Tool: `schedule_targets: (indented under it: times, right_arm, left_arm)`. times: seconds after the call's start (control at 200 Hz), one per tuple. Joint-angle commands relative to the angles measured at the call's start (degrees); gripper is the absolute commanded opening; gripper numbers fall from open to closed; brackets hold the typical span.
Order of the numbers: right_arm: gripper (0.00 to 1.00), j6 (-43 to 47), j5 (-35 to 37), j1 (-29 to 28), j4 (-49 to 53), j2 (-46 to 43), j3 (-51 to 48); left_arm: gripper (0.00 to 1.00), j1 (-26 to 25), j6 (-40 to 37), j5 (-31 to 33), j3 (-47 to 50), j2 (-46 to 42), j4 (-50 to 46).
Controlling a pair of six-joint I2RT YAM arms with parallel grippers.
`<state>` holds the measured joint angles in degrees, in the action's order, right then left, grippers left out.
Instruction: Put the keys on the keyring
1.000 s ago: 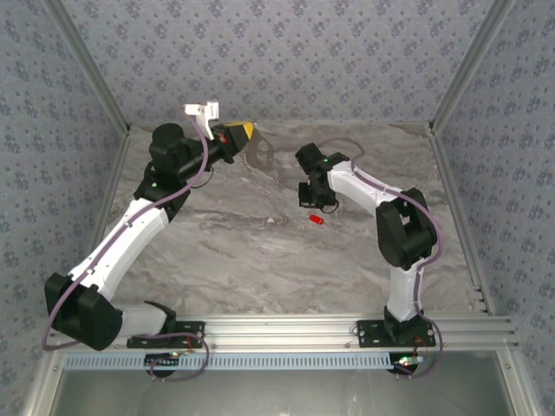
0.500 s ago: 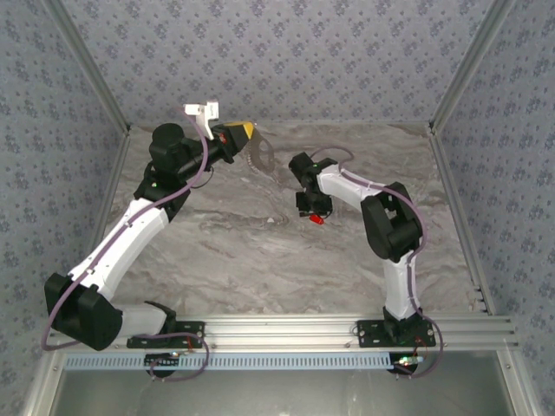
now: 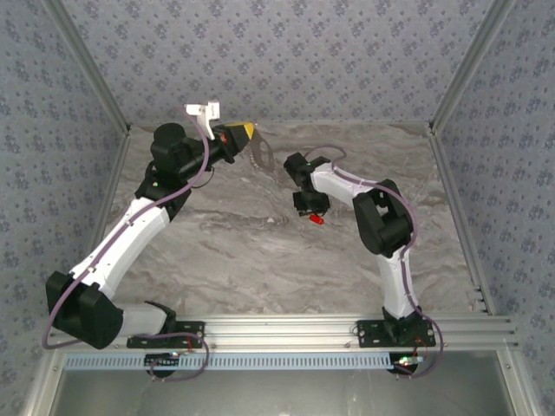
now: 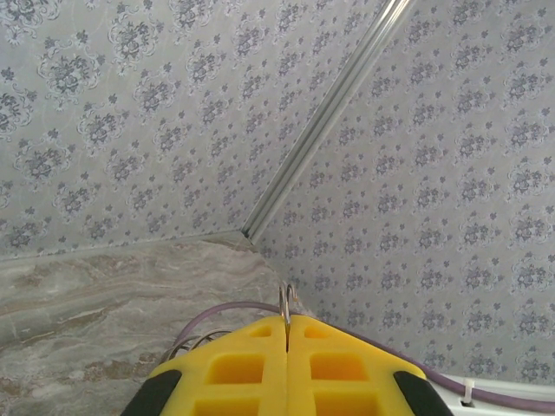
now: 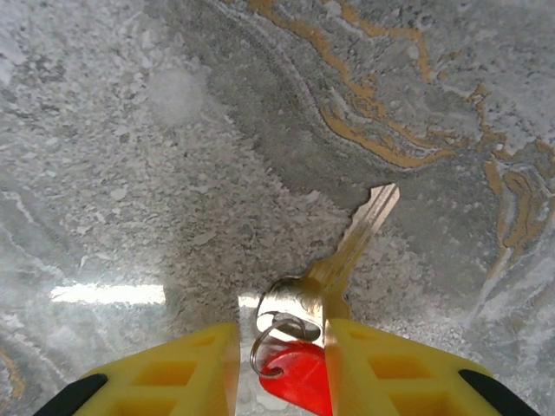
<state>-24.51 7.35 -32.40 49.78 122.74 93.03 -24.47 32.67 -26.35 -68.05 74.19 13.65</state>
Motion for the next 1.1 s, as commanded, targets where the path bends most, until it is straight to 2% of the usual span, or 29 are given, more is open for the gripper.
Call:
schedule_targets:
  times: [0.0, 0.195, 0.39, 0.56, 0.67, 0.914, 1.094]
  right_arm:
    - [0.33, 1.31, 2.40, -0.72, 2.88, 2.08, 2.10]
    - [0.28, 1.66, 3.21, -1.06, 3.47, 2.69, 2.15]
    - [0.14, 1.80, 3.48, -1.15, 3.58, 1.55, 1.79]
    - [0.08, 1.68, 3.13, -0.94, 3.64, -0.14, 1.60]
    - [0.00, 1.19, 2.29, -0.61, 3.50, -1.59, 1.45]
    - [0.00, -0.70, -1.32, 1.66, 2.18, -8.33, -0.44]
    - [0.00, -0.18, -8.92, 5.31, -3.44, -18.47, -4.80]
  left_arm:
    - [0.00, 0.32, 0.73, -0.97, -1.05, -0.39, 2.68]
    - [0.00, 0.31, 0.87, -0.84, -0.86, -0.46, 2.62]
    - [0.00, 0.32, 1.08, -0.81, -0.83, -0.45, 2.83]
    - [0.00, 0.32, 1.17, -0.90, -0.81, -0.45, 2.90]
    - [0.00, 0.34, 1.17, -0.94, -0.77, -0.54, 2.96]
    - [0.00, 0.30, 0.82, -0.89, -0.60, -0.77, 2.96]
    - [0.00, 0.30, 0.05, -0.99, -0.33, -1.10, 3.50]
